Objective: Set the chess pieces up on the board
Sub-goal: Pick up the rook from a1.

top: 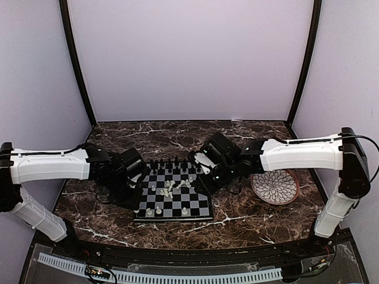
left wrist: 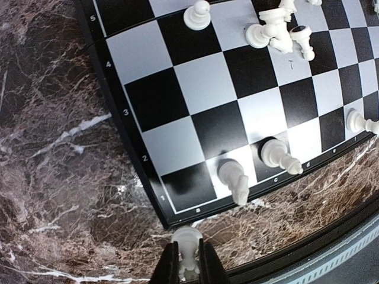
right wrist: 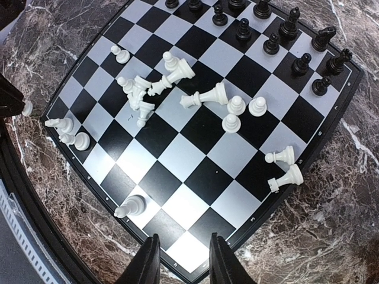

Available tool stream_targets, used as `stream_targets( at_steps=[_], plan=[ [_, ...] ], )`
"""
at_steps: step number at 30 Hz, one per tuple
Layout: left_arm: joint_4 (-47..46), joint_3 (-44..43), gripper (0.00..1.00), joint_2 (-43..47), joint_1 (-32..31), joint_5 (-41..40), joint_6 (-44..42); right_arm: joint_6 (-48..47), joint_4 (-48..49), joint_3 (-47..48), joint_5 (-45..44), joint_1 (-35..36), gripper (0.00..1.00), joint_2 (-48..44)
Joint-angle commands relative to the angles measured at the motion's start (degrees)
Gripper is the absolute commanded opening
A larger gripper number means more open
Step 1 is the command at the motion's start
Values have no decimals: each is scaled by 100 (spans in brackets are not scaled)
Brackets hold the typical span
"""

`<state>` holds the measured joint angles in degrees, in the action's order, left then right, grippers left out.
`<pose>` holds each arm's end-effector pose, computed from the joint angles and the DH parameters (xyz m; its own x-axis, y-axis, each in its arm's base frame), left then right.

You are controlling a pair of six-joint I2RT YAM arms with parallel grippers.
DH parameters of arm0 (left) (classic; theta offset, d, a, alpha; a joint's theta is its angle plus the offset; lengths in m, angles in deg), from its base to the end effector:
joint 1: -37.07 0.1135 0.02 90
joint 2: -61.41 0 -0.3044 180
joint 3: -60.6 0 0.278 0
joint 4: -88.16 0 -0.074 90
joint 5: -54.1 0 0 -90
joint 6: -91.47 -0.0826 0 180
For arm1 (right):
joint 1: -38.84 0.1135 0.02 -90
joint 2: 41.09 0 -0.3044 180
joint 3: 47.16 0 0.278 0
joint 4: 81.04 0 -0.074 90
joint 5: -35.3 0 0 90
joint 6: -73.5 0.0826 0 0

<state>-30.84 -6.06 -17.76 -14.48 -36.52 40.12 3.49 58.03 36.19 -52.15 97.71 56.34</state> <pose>0.1740 -0.2177 0.2021 -0.9536 0.1966 -0.2282 0.2377 0.9565 -0.1692 0.2133 0.3604 0.2195 -0.6949 -0.4899 -0.5264 -0.6712 0.7046 0.2303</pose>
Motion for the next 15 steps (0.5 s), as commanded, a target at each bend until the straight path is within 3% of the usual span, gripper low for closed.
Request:
stream_targets(
  at_steps=[1, 15],
  plan=[
    [-355, 49, 0, -330, -23, 294, -13, -1, 80, 130, -2, -16, 30, -11],
    [-323, -59, 0, -797, -27, 210, -14, -2, 43, 47, -88, -18, 30, -92]
  ],
)
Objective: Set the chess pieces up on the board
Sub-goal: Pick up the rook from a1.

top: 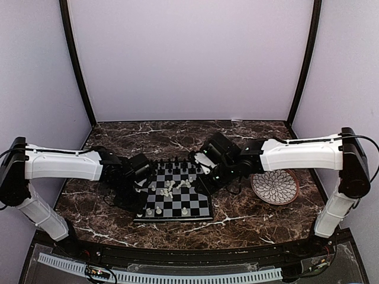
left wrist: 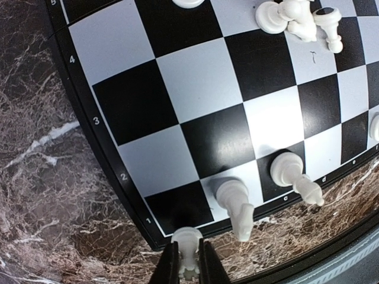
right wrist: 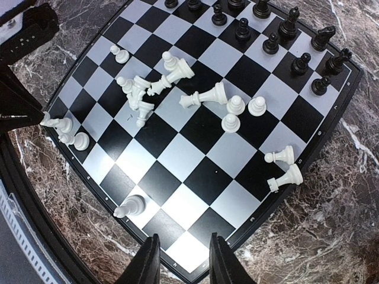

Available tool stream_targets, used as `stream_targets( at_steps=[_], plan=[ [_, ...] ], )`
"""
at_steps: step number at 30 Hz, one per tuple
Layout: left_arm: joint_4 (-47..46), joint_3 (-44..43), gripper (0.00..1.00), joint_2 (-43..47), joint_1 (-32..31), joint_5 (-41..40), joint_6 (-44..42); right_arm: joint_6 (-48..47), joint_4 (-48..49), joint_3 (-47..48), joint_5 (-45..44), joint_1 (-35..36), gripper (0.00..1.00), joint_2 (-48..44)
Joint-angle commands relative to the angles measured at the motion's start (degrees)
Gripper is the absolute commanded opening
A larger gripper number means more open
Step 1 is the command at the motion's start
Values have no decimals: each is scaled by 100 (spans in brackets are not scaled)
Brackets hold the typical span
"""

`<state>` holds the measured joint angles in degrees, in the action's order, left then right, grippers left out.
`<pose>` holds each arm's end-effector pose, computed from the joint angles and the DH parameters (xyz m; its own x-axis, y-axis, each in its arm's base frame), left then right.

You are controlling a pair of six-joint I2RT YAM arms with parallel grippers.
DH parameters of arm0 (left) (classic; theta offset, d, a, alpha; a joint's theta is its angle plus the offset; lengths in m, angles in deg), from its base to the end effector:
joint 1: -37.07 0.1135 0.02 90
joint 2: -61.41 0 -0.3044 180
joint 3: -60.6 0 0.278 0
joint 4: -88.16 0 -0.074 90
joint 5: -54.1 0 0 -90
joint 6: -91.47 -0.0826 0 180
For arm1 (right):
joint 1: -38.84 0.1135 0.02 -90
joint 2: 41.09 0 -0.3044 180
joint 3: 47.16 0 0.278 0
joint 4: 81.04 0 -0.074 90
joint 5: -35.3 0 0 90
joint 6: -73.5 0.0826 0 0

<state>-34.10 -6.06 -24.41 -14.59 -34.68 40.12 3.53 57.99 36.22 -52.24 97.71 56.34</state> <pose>0.1822 -0.2332 0.1733 -0.9635 0.2116 -0.1641 0.2374 0.9585 -0.1578 0.2135 0.3603 0.2196 -0.6952 -0.4892 -0.5266 -0.6703 0.7057 0.2294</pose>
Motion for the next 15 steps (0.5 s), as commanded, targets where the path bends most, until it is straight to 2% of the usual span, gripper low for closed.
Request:
stream_targets(
  at_steps=[1, 15],
  plan=[
    [11, -59, 0, -148, -10, -1, -11, -13, 40, 45, -79, -20, 30, -92],
    [-109, -25, 1, -181, -14, -396, 174, -59, -23, 54, -93, -21, 30, -84]
  ],
)
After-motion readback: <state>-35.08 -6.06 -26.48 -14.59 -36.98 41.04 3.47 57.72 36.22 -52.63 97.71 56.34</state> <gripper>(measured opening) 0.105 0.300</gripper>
